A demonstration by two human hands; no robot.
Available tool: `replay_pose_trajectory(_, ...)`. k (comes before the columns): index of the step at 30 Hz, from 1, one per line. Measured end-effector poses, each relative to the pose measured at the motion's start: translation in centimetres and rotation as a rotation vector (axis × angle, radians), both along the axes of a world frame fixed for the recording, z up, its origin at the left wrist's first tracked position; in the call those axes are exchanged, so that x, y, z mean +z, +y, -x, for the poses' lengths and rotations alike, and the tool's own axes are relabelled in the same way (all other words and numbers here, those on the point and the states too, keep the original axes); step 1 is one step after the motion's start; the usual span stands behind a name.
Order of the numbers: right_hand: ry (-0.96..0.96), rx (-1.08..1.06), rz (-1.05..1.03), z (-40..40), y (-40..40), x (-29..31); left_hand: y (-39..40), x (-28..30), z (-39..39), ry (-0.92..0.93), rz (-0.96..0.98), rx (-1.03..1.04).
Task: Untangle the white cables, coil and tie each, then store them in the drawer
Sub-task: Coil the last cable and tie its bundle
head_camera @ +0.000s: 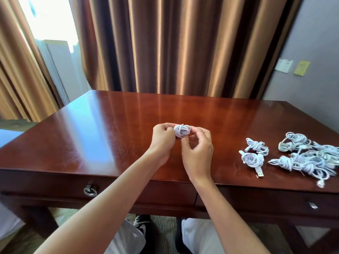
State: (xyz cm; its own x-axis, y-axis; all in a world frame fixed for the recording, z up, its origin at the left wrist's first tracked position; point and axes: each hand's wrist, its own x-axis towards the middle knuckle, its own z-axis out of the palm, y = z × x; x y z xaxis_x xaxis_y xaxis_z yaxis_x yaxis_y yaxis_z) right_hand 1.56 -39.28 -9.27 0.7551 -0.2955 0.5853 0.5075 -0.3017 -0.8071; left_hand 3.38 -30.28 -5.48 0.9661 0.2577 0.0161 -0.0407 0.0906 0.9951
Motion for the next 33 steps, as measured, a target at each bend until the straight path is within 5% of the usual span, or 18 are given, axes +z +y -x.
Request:
replay_pose_trajectory(5,0.105,0.162,0.055,-0.4,-0.9,1.1,0.4,-0.8,0.0,-0.183,-0.439,0.161)
replay_pose_trajectory(10,0.120,0.232,0.186,-1.0,-1.7,1.5,0.5,-0.5,0.6,-0.319,-0.647,0.175)
replay_pose_trajectory(13,0.211,0.294,0.216,-1.6,-2.3,1.8,1.3,-0.8,0.4,-0.361,-0.722,0.109)
replay_pose_trajectory(26,0.599,0.631,-0.359,-1.2,-2.1,1.8,2.4,-2.8,-0.5,-0.594,-0.866,0.143)
replay_pose_trajectory(33,0.535,0.659,-0.303,-1.2,-1.1,2.0,2.7,-1.9,0.1,-0.717,-0.956,0.092)
